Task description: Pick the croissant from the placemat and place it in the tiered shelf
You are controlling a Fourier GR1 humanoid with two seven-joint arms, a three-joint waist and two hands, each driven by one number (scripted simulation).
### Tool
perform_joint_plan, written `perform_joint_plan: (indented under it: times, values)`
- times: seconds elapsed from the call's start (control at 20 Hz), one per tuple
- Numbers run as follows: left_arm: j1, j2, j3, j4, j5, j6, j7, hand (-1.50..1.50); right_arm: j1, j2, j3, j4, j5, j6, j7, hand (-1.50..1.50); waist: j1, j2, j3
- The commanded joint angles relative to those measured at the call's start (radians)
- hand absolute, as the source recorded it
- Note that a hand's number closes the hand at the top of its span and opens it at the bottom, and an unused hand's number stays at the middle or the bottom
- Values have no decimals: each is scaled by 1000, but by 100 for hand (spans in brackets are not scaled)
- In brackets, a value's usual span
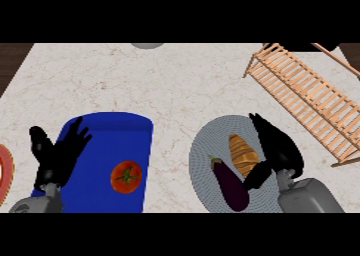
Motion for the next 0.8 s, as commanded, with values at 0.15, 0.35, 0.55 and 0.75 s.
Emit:
perform_joint_plan:
  times: [0.15,0.35,0.55,0.75]
  values:
    - [-9,-14,5,-18,-36,13,59,0,1,93,-22,67,89,-47,-69,-150,0,3,1]
    - [-15,13,36,35,-18,-42,23,0,-57,97,-81,196,85,-55,-168,-150,1,3,1]
    - [73,-33,-8,-59,-47,-1,23,0,-49,113,-72,211,93,-61,-221,-150,4,3,1]
    - [40,-23,1,-16,-32,-18,2,0,-50,42,51,231,121,84,-308,150,8,3,1]
